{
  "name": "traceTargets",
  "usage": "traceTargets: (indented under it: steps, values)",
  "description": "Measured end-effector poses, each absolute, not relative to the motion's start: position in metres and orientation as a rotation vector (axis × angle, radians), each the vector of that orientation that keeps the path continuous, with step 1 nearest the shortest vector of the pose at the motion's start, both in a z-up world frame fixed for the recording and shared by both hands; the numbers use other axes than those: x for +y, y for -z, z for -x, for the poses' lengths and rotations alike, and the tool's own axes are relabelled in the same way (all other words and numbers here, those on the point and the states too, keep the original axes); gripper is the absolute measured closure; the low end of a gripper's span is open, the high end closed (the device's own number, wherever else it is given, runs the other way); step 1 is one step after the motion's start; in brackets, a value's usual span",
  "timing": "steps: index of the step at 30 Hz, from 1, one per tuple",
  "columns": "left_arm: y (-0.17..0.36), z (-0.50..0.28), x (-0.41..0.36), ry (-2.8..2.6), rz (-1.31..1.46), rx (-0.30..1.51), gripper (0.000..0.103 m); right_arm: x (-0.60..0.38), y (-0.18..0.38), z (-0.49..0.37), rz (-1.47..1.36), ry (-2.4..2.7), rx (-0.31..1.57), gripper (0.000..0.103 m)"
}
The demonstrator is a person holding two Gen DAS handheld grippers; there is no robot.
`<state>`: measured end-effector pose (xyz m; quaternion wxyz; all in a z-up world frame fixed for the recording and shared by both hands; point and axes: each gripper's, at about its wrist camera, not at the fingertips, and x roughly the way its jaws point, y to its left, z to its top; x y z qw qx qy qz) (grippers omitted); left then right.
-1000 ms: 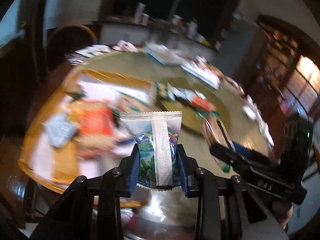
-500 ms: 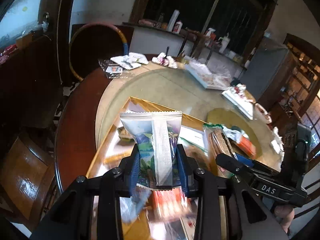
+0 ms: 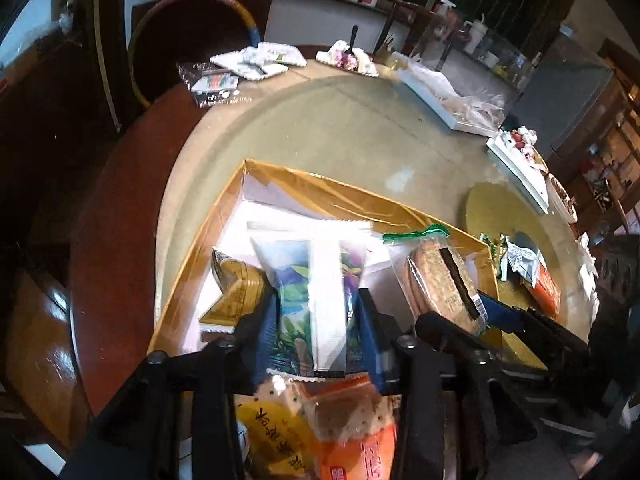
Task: Organize snacks
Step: 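Release the round cracker pack and floral sachet into the tray with both grippers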
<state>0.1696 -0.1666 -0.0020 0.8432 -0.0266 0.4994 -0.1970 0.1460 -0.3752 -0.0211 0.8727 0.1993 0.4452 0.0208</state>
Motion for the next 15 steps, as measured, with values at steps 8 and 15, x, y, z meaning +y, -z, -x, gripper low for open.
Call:
traceTargets:
  steps: [8,15]
  values:
    - [-0.011,-0.153,-0.155,0.422,0.085,1.020,0.044,-0.379,0.009,-0.130,-0.438,-0.044,0.884,0.023]
    - [-0.046,-0.081,-0.150,0.402,0.095,0.857,0.032,-0.385,-0.036,-0.033,-0.429,-0.013,0.673,0.020]
